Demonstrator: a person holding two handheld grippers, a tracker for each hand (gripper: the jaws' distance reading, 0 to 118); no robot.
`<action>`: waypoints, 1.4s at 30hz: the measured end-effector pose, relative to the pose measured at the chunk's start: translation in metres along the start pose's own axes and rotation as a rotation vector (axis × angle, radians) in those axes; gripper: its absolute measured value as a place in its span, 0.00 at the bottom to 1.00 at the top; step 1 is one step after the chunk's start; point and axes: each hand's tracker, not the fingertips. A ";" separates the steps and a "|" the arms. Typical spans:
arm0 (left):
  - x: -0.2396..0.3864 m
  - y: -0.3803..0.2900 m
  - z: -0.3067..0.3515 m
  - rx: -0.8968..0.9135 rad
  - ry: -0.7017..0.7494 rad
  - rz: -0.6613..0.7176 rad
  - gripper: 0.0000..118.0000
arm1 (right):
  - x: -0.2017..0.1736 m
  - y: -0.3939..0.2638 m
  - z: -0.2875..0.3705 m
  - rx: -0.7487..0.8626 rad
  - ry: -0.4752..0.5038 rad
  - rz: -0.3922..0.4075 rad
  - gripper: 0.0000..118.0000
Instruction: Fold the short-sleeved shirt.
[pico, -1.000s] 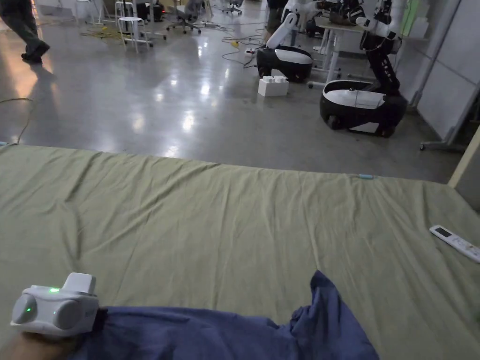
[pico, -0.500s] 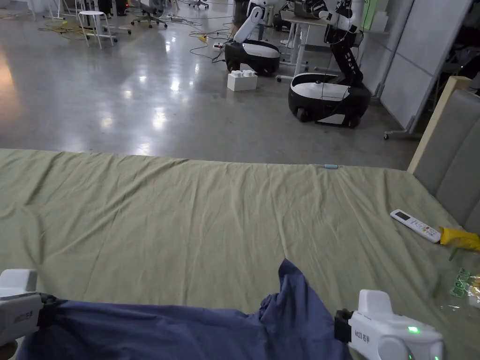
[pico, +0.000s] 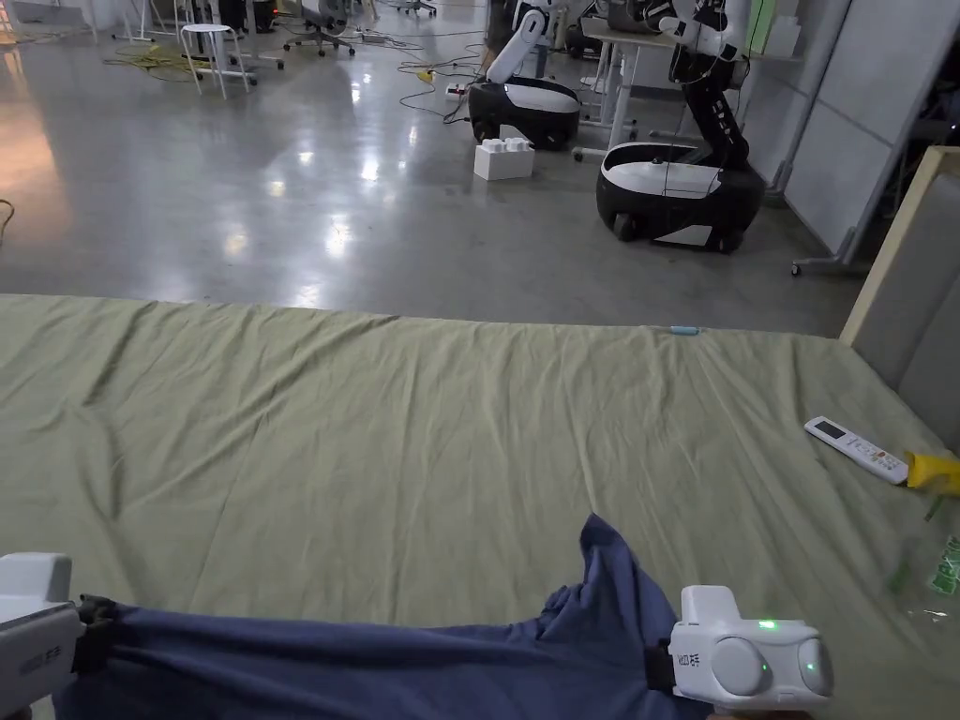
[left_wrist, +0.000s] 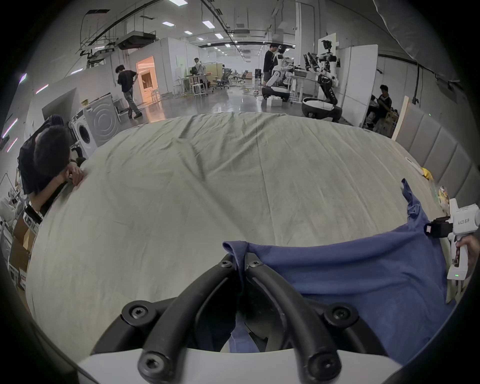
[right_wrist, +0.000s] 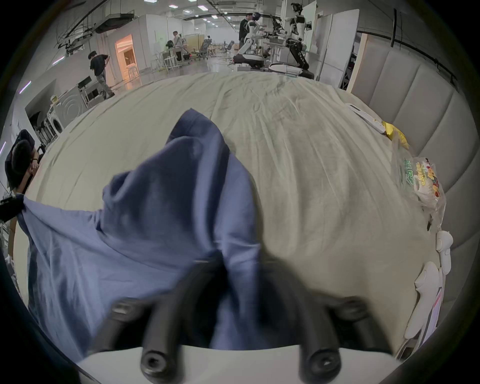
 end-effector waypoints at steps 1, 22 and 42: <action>0.000 0.000 0.000 -0.001 0.001 0.004 0.04 | 0.001 0.001 0.001 0.009 0.017 -0.004 0.04; 0.005 0.052 0.162 0.291 -0.036 0.042 0.03 | -0.002 0.035 0.247 0.561 -0.039 0.035 0.04; -0.017 0.203 0.304 0.599 0.014 0.041 0.03 | -0.003 0.163 0.416 0.911 -0.121 0.069 0.04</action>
